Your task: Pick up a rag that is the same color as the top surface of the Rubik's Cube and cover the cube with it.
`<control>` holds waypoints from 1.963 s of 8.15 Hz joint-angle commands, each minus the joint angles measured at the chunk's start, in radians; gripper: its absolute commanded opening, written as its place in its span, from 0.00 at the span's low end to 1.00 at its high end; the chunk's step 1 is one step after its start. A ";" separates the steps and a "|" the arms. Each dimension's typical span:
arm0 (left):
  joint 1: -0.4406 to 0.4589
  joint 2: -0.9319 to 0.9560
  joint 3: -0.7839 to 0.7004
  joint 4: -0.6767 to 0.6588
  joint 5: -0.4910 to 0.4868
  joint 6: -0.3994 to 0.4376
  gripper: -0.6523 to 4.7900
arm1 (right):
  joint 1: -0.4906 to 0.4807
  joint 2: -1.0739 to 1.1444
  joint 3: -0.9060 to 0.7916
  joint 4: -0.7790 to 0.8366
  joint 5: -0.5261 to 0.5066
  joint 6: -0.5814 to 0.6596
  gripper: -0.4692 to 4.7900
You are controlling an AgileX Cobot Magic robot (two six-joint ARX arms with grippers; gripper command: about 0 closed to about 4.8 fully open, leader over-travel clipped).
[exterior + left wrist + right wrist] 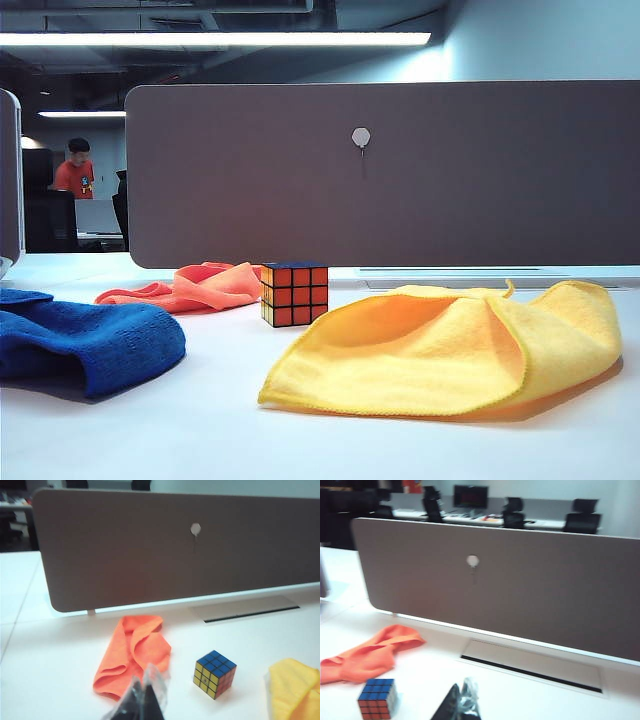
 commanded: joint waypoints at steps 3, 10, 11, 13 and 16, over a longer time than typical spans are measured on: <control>0.000 0.275 0.227 -0.092 0.140 0.073 0.11 | 0.040 0.300 0.236 -0.230 -0.224 -0.057 0.09; -0.002 0.555 0.323 -0.092 0.220 0.072 0.11 | 0.560 0.708 0.286 -0.032 0.261 -0.105 0.09; -0.002 0.572 0.323 -0.084 0.220 0.073 0.11 | 0.557 0.720 0.286 -0.027 0.280 -0.105 0.09; -0.002 0.589 0.323 0.032 0.221 0.071 0.11 | 0.549 0.745 0.286 0.010 0.290 -0.105 0.09; -0.002 0.593 0.320 0.032 0.220 0.071 0.11 | 0.549 0.748 0.285 0.013 0.161 -0.093 0.09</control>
